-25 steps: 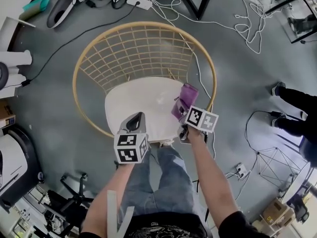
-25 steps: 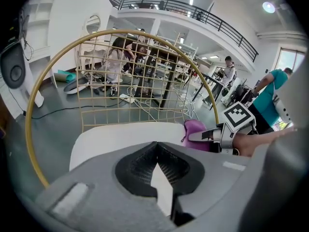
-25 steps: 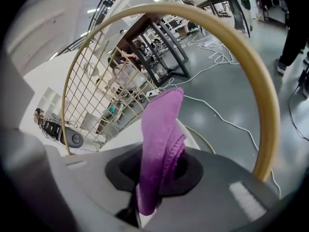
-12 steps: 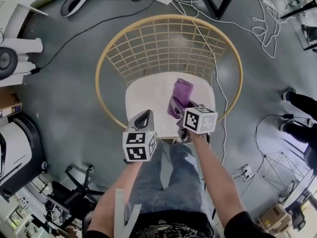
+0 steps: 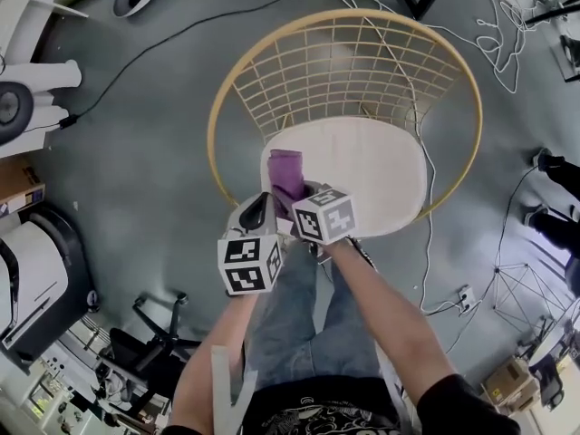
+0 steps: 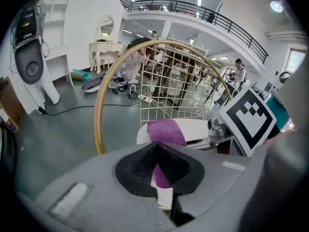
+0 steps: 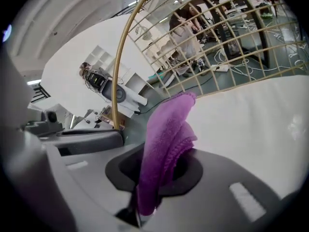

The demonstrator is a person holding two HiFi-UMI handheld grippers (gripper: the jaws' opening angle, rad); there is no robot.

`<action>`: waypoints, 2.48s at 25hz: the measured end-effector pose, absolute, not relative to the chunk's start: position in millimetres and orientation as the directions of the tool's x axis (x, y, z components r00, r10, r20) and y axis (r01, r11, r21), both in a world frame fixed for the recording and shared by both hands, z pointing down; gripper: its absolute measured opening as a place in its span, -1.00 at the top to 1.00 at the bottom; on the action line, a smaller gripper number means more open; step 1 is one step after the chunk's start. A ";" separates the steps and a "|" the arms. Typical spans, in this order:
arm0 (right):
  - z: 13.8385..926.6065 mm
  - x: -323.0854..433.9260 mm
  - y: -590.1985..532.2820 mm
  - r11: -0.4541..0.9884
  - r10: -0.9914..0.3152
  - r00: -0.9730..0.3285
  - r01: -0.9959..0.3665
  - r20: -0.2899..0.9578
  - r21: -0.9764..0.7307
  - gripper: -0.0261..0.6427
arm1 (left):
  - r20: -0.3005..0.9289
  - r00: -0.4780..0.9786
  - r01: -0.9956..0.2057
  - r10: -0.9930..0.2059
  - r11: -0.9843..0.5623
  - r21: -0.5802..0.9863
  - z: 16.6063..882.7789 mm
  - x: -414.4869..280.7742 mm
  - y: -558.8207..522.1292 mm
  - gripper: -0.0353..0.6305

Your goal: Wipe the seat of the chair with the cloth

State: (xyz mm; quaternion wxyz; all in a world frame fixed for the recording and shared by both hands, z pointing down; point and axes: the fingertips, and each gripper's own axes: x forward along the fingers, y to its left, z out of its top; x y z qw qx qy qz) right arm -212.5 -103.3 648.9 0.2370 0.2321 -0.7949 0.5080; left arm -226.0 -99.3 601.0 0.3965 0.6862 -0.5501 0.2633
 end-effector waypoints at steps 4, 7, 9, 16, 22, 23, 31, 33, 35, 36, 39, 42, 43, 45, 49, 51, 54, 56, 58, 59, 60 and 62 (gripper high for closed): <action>647.0 -246.3 -94.7 0.378 -0.107 -0.791 -0.592 0.602 -0.712 0.74 | 0.785 0.266 -0.961 -0.559 -0.093 0.259 592.8 -248.5 -100.4 0.89; 656.0 -252.3 -84.1 0.375 -0.095 -0.781 -0.602 0.617 -0.704 0.74 | 0.788 0.282 -0.957 -0.547 -0.102 0.271 599.8 -251.3 -95.6 0.89; 666.5 -238.4 -76.7 0.375 -0.095 -0.765 -0.620 0.637 -0.689 0.74 | 0.792 0.295 -0.954 -0.535 -0.118 0.276 608.2 -238.9 -90.6 0.89; 663.9 -244.5 -84.8 0.351 -0.105 -0.768 -0.624 0.632 -0.699 0.74 | 0.792 0.318 -0.947 -0.522 -0.139 0.289 606.0 -250.7 -99.6 0.89; 666.4 -194.5 -80.6 0.312 -0.127 -0.762 -0.639 0.635 -0.703 0.74 | 0.793 0.324 -0.946 -0.516 -0.153 0.287 604.2 -207.5 -91.0 0.89; 669.3 -190.1 -80.3 0.309 -0.127 -0.758 -0.643 0.640 -0.700 0.74 | 0.794 0.326 -0.945 -0.513 -0.155 0.288 605.8 -203.9 -90.6 0.89; 690.1 -142.5 -81.7 0.281 -0.163 -0.702 -0.707 0.694 -0.649 0.74 | 0.799 0.338 -0.941 -0.498 -0.176 0.288 614.9 -170.5 -86.0 0.89; 692.0 -120.5 -83.0 0.270 -0.171 -0.691 -0.719 0.703 -0.641 0.74 | 0.800 0.341 -0.940 -0.494 -0.184 0.287 612.9 -153.2 -85.1 0.89; 695.2 -102.0 -85.7 0.260 -0.182 -0.678 -0.732 0.712 -0.630 0.74 | 0.801 0.343 -0.939 -0.490 -0.191 0.286 613.0 -139.9 -84.9 0.89; 696.4 -95.4 -87.5 0.260 -0.188 -0.671 -0.738 0.717 -0.623 0.74 | 0.802 0.344 -0.939 -0.489 -0.193 0.285 613.7 -136.0 -85.2 0.89; 697.7 -87.4 -90.7 0.261 -0.196 -0.651 -0.756 0.733 -0.601 0.74 | 0.805 0.346 -0.938 -0.482 -0.196 0.285 614.8 -136.9 -83.3 0.89; 701.8 -69.7 -92.7 0.236 -0.208 -0.625 -0.779 0.753 -0.582 0.74 | 0.807 0.349 -0.937 -0.476 -0.203 0.285 615.1 -130.7 -81.1 0.89; 702.7 -61.6 -94.3 0.225 -0.213 -0.618 -0.785 0.757 -0.578 0.74 | 0.807 0.350 -0.936 -0.475 -0.206 0.284 614.8 -126.4 -81.4 0.89; 701.9 -46.0 -99.1 0.208 -0.224 -0.605 -0.795 0.764 -0.569 0.74 | 0.807 0.351 -0.936 -0.474 -0.212 0.282 613.5 -118.3 -83.9 0.89; 694.1 -5.4 -105.0 0.176 -0.256 -0.582 -0.813 0.772 -0.554 0.74 | 0.807 0.356 -0.933 -0.471 -0.230 0.277 607.0 -91.2 -87.3 0.89; 693.1 22.0 -106.7 0.149 -0.270 -0.570 -0.821 0.776 -0.551 0.74 | 0.808 0.360 -0.930 -0.466 -0.242 0.275 606.3 -70.2 -89.1 0.89; 692.6 47.0 -110.1 0.122 -0.285 -0.555 -0.829 0.781 -0.545 0.74 | 0.809 0.366 -0.927 -0.461 -0.255 0.274 607.6 -53.7 -92.7 0.89; 686.3 57.0 -109.2 0.108 -0.295 -0.541 -0.838 0.788 -0.535 0.74 | 0.807 0.370 -0.925 -0.460 -0.265 0.272 602.1 -49.6 -91.1 0.89; 679.2 71.3 -107.7 0.078 -0.305 -0.519 -0.849 0.799 -0.522 0.74 | 0.804 0.374 -0.922 -0.462 -0.275 0.271 595.6 -43.2 -89.8 0.89; 679.4 76.6 -108.3 0.060 -0.311 -0.510 -0.853 0.802 -0.519 0.74 | 0.803 0.377 -0.921 -0.461 -0.278 0.272 595.9 -42.0 -90.7 0.89; 681.7 79.1 -109.6 0.044 -0.317 -0.505 -0.853 0.803 -0.520 0.74 | 0.803 0.378 -0.920 -0.460 -0.280 0.273 598.5 -43.0 -92.4 0.89; 685.3 80.3 -111.4 0.019 -0.327 -0.507 -0.847 0.797 -0.531 0.74 | 0.806 0.379 -0.919 -0.455 -0.284 0.272 603.7 -45.8 -94.9 0.89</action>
